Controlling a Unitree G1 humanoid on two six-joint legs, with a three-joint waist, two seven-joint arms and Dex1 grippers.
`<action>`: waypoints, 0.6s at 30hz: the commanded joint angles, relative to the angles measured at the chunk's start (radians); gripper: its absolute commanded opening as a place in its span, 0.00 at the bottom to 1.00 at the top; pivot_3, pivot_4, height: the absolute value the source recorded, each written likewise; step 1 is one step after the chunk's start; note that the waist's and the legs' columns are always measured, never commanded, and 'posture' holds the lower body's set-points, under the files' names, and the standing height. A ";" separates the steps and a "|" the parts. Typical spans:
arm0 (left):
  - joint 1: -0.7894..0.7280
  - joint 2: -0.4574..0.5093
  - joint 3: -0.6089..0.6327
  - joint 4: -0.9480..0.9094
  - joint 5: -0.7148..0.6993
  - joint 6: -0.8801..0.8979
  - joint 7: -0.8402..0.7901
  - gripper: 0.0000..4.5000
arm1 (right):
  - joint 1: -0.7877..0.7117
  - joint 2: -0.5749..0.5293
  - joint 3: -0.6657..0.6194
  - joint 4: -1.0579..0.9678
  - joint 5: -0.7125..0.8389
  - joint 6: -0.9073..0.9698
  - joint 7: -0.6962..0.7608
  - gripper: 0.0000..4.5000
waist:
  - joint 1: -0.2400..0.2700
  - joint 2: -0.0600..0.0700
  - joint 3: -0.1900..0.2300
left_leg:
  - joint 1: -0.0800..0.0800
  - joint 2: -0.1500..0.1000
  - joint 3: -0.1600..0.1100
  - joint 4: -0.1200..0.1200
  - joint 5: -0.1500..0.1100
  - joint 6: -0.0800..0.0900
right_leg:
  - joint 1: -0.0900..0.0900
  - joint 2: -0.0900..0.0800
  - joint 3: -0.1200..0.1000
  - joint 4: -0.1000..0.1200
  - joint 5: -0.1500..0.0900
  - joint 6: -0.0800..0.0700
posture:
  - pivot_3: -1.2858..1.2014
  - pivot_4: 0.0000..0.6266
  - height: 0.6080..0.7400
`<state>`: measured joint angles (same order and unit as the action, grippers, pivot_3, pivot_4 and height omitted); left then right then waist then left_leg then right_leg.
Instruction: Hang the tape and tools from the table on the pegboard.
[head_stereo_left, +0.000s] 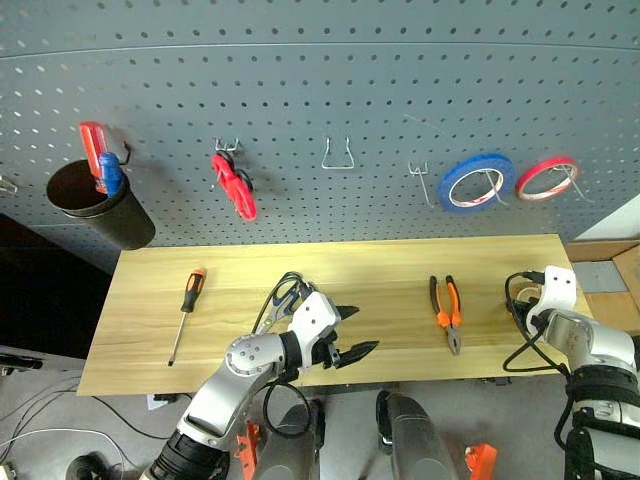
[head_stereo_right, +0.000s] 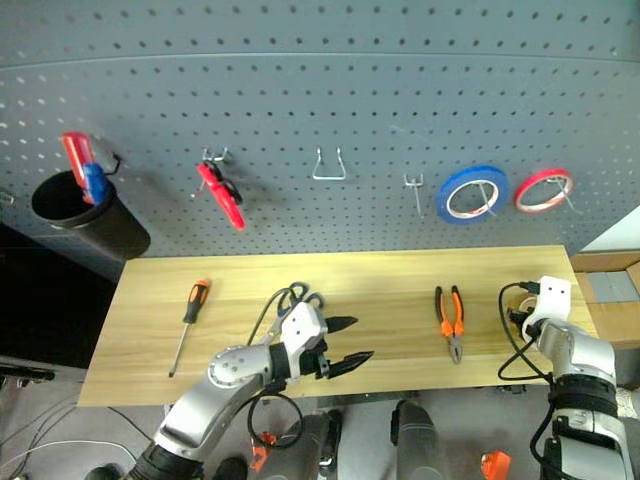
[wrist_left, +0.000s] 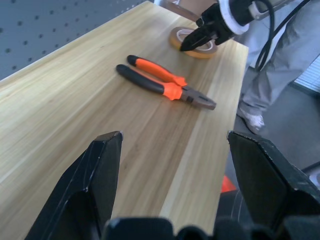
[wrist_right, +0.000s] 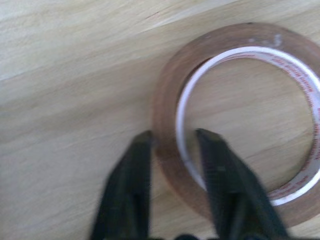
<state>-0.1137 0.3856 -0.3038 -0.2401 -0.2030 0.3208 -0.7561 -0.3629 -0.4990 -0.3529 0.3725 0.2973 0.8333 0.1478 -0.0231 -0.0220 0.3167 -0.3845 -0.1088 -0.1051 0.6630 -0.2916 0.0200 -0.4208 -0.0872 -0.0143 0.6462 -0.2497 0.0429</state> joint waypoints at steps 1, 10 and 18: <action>-0.011 -0.001 0.038 -0.035 -0.045 -0.011 -0.017 0.80 | 0.085 0.019 -0.057 -0.171 0.030 0.065 -0.024 0.02 | 0.001 0.001 0.000 | 0.000 0.000 0.000 0.000 0.000 0.000 | 0.000 0.000 0.000 0.000 0.000 0.000 | 0.48 0.57 1.00; -0.057 -0.022 0.171 0.022 -0.111 -0.130 -0.014 0.80 | 0.408 0.176 -0.140 -0.876 0.230 0.056 0.039 0.02 | -0.025 0.006 0.001 | -0.002 0.001 0.001 -0.001 0.000 0.000 | -0.003 0.001 0.001 0.000 0.000 0.001 | 0.43 0.55 1.00; -0.124 -0.042 0.233 0.071 -0.128 -0.218 -0.028 0.80 | 0.557 0.186 0.014 -1.260 0.277 -0.149 0.165 0.02 | -0.059 0.006 0.002 | -0.001 0.000 0.003 0.001 0.000 0.000 | -0.002 0.001 0.002 -0.001 0.003 0.006 | 0.41 0.53 1.00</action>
<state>-0.2325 0.3487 -0.0861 -0.1687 -0.3143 0.1383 -0.7776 0.2086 -0.3026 -0.3863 -0.8092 0.5770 0.7172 0.3132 -0.0823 -0.0160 0.3182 -0.3847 -0.1085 -0.1025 0.6638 -0.2917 0.0196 -0.4225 -0.0864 -0.0124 0.6454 -0.2468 0.0490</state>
